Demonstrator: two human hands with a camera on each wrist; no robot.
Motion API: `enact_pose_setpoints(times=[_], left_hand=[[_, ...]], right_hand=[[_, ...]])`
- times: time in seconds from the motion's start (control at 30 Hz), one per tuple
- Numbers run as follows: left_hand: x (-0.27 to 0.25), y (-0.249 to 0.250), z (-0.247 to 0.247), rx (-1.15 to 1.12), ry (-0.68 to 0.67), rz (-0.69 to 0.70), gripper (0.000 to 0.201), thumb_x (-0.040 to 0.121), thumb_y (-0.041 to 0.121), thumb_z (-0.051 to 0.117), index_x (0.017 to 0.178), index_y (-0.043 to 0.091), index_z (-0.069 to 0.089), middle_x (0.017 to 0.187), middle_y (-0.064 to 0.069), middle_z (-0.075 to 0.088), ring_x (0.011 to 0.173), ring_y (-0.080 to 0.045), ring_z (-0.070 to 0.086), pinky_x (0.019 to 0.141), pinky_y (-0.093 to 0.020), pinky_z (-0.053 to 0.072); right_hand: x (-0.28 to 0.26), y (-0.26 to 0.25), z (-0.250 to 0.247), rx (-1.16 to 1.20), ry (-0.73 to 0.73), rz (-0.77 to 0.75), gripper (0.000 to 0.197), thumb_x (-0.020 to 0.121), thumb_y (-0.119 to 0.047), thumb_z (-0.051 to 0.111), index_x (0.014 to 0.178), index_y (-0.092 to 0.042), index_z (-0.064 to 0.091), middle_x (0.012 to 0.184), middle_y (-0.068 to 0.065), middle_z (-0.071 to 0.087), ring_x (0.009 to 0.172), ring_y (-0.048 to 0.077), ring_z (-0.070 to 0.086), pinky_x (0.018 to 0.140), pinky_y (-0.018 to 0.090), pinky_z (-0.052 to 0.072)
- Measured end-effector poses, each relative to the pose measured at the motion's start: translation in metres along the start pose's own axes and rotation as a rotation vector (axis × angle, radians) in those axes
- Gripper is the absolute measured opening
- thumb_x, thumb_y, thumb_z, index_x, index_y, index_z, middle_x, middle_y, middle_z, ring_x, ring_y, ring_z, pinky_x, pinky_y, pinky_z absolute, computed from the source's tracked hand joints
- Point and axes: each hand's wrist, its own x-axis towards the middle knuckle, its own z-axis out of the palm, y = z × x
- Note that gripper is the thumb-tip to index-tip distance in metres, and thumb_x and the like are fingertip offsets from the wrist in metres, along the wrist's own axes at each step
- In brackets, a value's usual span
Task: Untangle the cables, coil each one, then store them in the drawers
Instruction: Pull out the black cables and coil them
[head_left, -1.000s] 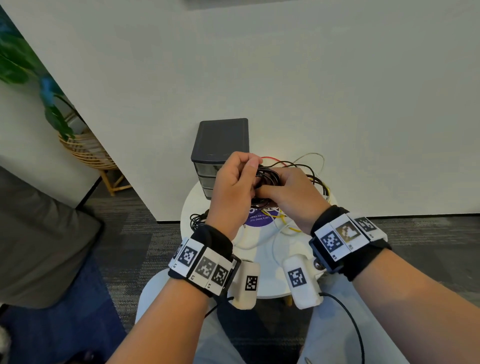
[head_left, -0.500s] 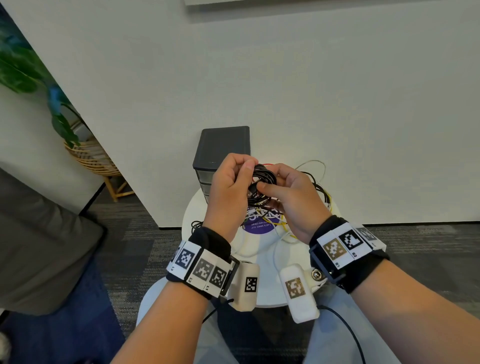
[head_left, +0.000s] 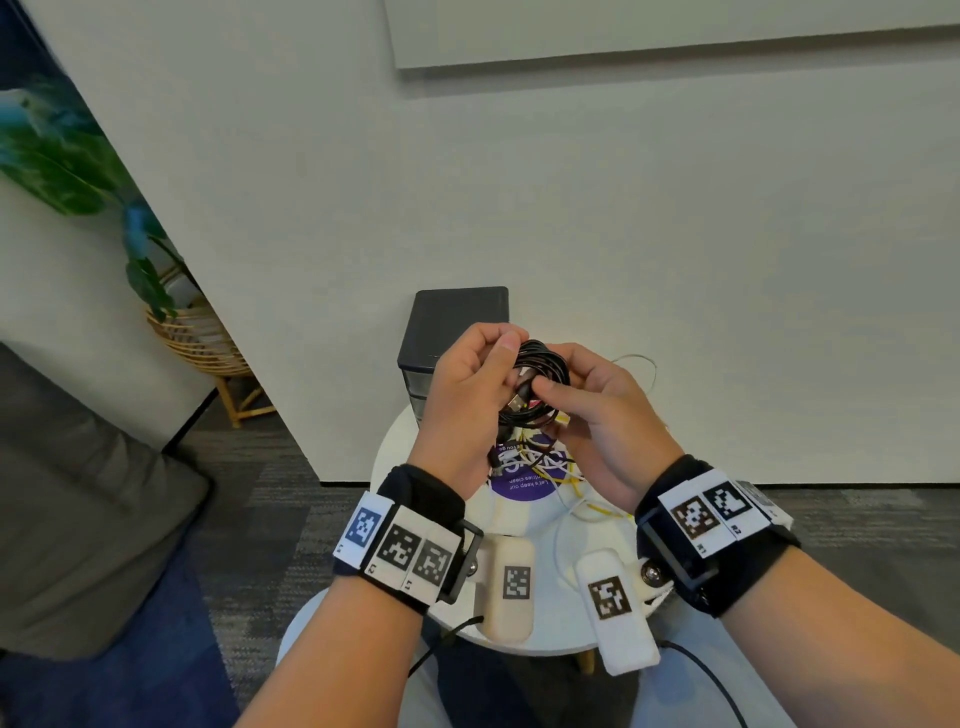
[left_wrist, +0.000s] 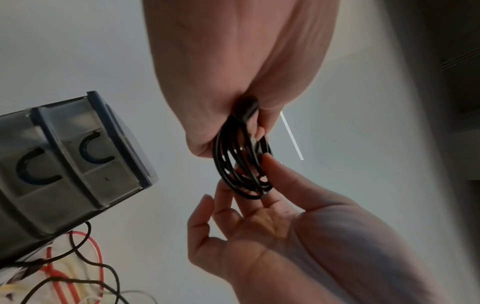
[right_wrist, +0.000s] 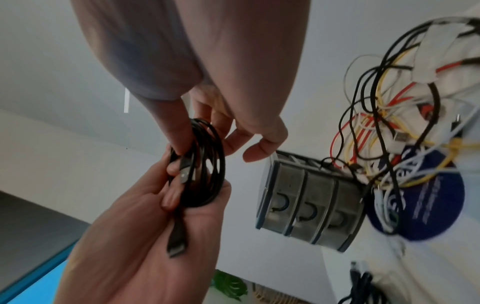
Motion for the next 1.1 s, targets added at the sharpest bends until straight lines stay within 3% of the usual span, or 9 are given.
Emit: enact_pose_setpoints(times=[0.1,0.2,0.3,0.4,0.53,0.63,0.77,0.9,1.1], left_hand=[[0.003,0.004,-0.002,-0.017,0.004,0.000,0.017,0.106,0.017,0.051,0.099,0.016,0.066,0.088,-0.013,0.051,0.085,-0.028,0.049,0.073,-0.036,0.046],[0.005,0.006,-0.006,-0.019,0.020,-0.004,0.018,0.106,0.019,0.051,0.098,0.018,0.067,0.067,-0.004,0.041,0.072,-0.025,0.044,0.069,-0.033,0.043],[0.004,0.006,-0.008,0.004,0.031,0.016,0.019,0.106,0.020,0.051,0.098,0.018,0.067,0.066,-0.007,0.039,0.067,-0.023,0.038,0.068,-0.036,0.041],[0.001,0.005,-0.006,0.038,0.035,0.036,0.020,0.106,0.020,0.052,0.098,0.019,0.070,0.069,-0.010,0.040,0.068,-0.025,0.037,0.069,-0.039,0.038],[-0.001,0.006,-0.007,0.041,0.041,0.043,0.021,0.106,0.020,0.051,0.099,0.016,0.071,0.061,0.002,0.038,0.061,-0.015,0.035,0.062,-0.033,0.034],[-0.005,0.007,-0.008,0.063,0.042,0.058,0.018,0.106,0.021,0.052,0.100,0.013,0.067,0.061,0.005,0.045,0.053,-0.007,0.039,0.056,-0.024,0.037],[-0.012,0.003,-0.003,0.064,0.026,0.070,0.007,0.102,0.016,0.059,0.099,0.011,0.062,0.068,0.005,0.060,0.051,-0.002,0.049,0.051,-0.017,0.042],[-0.017,0.001,-0.003,0.071,0.005,0.017,0.011,0.101,0.017,0.060,0.099,0.008,0.065,0.079,-0.005,0.066,0.062,-0.009,0.060,0.058,-0.022,0.051],[-0.028,-0.008,-0.006,0.103,-0.035,-0.053,0.016,0.102,0.016,0.059,0.103,0.001,0.064,0.084,-0.011,0.067,0.070,-0.013,0.066,0.060,-0.021,0.055]], right_hand=[[0.001,-0.002,0.004,0.076,-0.029,0.039,0.028,0.096,-0.002,0.057,0.123,-0.005,0.062,0.102,0.008,0.071,0.089,0.018,0.065,0.069,0.026,0.050],[0.001,-0.008,0.005,0.060,-0.053,0.070,0.027,0.095,-0.005,0.059,0.121,-0.012,0.065,0.101,0.007,0.070,0.088,0.018,0.065,0.073,0.028,0.047],[0.001,-0.015,0.006,-0.063,-0.074,0.068,0.026,0.095,-0.008,0.062,0.120,-0.014,0.067,0.098,0.007,0.072,0.089,0.018,0.065,0.073,0.028,0.048],[0.001,-0.020,0.011,-0.313,-0.013,-0.063,0.016,0.096,-0.008,0.064,0.110,-0.007,0.070,0.093,0.011,0.075,0.084,0.018,0.070,0.073,0.026,0.054],[0.001,-0.023,0.013,-0.440,-0.001,-0.180,0.024,0.093,-0.008,0.068,0.116,-0.014,0.071,0.097,0.021,0.074,0.093,0.036,0.072,0.091,0.050,0.058],[0.000,-0.024,0.012,-0.551,-0.013,-0.239,0.026,0.091,-0.013,0.069,0.116,-0.019,0.069,0.089,0.029,0.070,0.088,0.050,0.066,0.086,0.061,0.056],[-0.002,-0.025,0.010,-0.706,0.025,-0.287,0.010,0.092,-0.018,0.068,0.101,-0.016,0.072,0.081,0.007,0.075,0.080,0.032,0.072,0.082,0.054,0.058],[-0.007,-0.025,0.006,-0.928,0.016,-0.295,0.014,0.096,-0.026,0.065,0.086,-0.019,0.071,0.075,0.005,0.069,0.073,0.028,0.060,0.071,0.045,0.051],[-0.019,-0.023,0.003,-0.899,-0.031,-0.072,0.022,0.098,-0.020,0.063,0.077,-0.014,0.067,0.062,-0.014,0.058,0.057,0.001,0.049,0.063,0.025,0.037]])
